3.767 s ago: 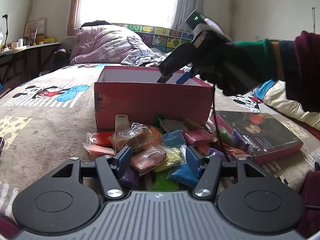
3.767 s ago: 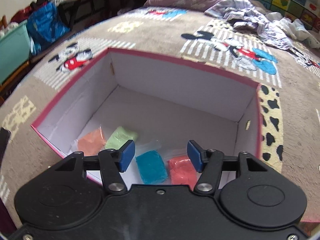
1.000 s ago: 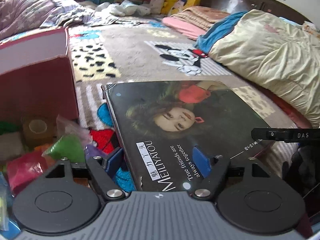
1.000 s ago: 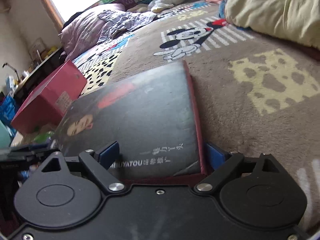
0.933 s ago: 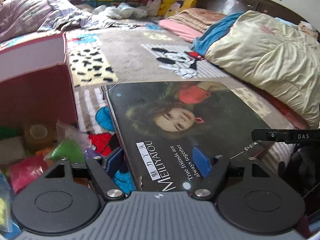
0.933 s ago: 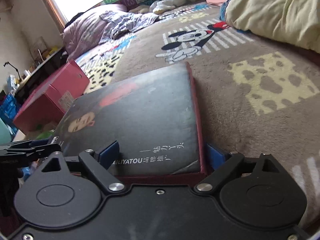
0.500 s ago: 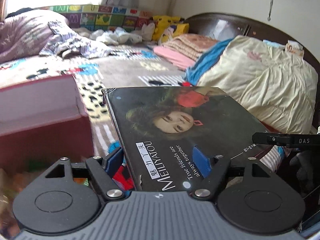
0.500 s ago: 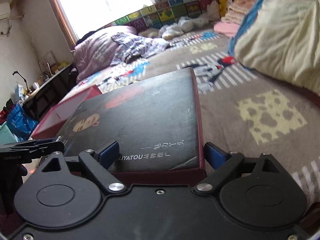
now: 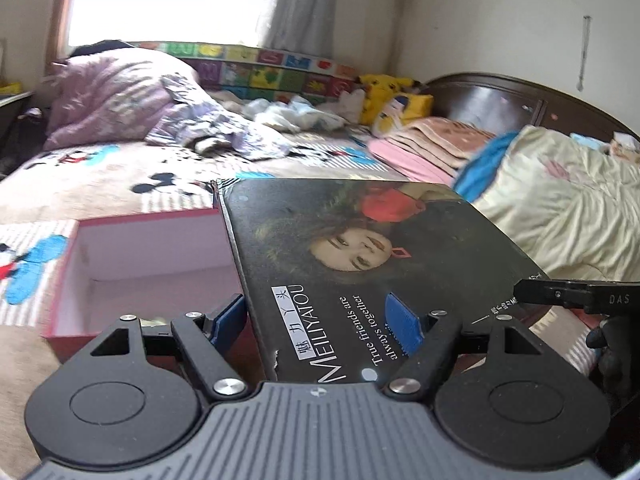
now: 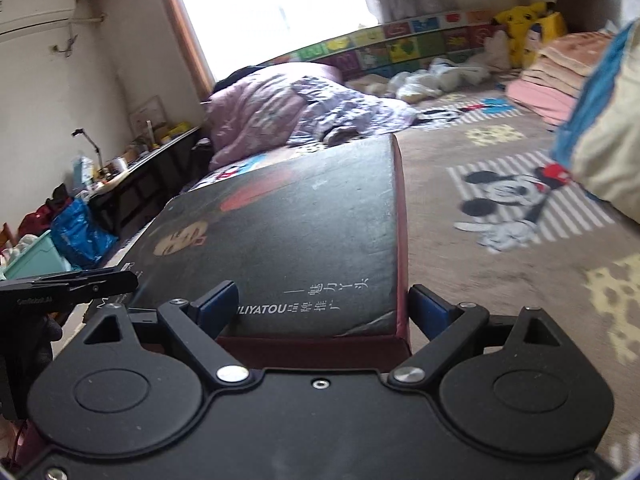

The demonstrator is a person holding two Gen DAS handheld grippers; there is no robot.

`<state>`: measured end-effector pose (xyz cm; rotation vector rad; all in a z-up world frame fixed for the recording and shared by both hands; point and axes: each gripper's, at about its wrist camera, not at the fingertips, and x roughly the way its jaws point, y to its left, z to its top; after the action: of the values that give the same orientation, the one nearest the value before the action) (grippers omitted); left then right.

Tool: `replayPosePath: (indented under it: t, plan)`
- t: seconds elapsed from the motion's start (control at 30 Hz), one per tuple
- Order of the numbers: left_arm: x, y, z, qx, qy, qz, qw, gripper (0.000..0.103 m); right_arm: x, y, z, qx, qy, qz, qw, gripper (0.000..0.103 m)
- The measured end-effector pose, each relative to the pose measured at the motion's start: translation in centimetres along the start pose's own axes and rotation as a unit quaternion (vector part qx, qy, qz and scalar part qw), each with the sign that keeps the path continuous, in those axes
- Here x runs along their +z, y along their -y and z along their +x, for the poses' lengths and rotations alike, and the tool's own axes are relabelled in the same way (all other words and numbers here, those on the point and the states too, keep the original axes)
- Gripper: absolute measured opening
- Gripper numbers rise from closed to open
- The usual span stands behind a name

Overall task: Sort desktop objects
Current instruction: 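Lift the lid with both grippers and carry it over the shoebox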

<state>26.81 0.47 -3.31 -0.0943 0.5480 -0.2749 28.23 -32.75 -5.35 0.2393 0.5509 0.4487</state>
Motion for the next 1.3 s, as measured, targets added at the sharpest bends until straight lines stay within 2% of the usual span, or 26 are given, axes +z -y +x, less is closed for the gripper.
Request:
replayPosePath:
  t: [0.27, 0.6, 0.93, 1.3]
  plan:
    - [0.9, -6.5, -0.7, 0.020, 0.010, -0.031, 0.9993, 0.075, 1.3, -4.7, 4.4, 0.020, -0.007, -0.022, 1.000, 0.093]
    - [0.5, -13.9, -0.7, 0.042, 0.019, -0.068, 0.9967, 0.075, 1.5, -9.3, 9.2, 0.050, -0.017, -0.042, 0.998, 0.093]
    - [-0.2, -18.6, 0.7, 0.049, 0.015, -0.075, 0.9959, 0.075, 0.8, -11.9, 13.0, 0.061, -0.031, -0.051, 0.996, 0.093]
    - [-1.4, -21.1, 3.6, 0.044, 0.009, -0.090, 0.9949, 0.075, 0.4, -12.6, 15.4, 0.052, -0.042, -0.070, 0.995, 0.093]
